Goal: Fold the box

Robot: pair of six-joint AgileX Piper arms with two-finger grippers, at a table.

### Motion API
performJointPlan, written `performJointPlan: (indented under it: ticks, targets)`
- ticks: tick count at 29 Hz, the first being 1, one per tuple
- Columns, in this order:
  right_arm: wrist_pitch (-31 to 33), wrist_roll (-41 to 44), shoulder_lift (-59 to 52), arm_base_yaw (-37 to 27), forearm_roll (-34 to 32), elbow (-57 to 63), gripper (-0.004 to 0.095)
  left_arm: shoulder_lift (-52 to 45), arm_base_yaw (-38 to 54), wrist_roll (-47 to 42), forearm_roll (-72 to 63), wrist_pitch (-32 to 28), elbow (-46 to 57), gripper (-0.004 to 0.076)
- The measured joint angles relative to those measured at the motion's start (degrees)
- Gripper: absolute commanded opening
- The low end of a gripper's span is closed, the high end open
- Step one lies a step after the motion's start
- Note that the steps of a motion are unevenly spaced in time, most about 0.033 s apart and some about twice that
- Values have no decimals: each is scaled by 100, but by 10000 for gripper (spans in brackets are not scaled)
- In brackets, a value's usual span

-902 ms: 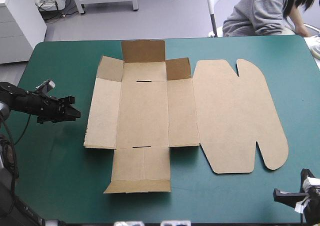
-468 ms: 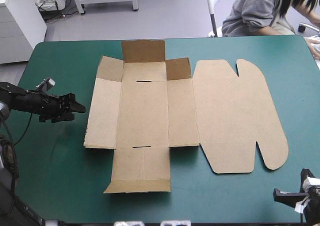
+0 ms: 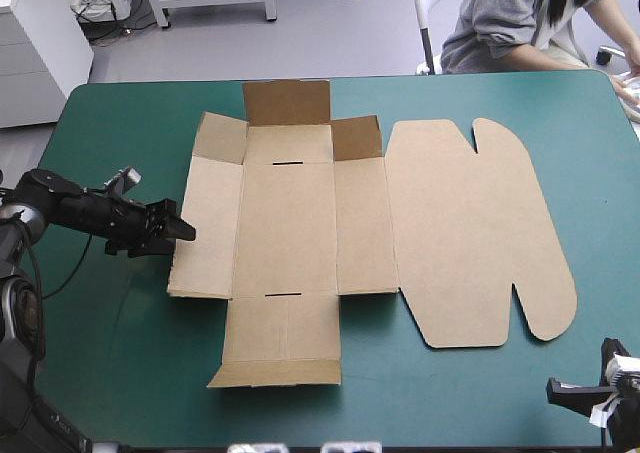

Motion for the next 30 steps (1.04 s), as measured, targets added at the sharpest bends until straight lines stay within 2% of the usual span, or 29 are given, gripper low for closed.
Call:
performJointPlan:
  ticks: [13, 27, 30]
  targets:
    - [0, 0, 0, 0, 0, 0, -19, 0, -678, -149, 198, 0, 0, 442]
    - [0, 0, 0, 0, 0, 0, -19, 0, -777, -613, 116, -1, 0, 439]
    - [0, 0, 0, 0, 0, 0, -19, 0, -777, -619, -14, -1, 0, 382]
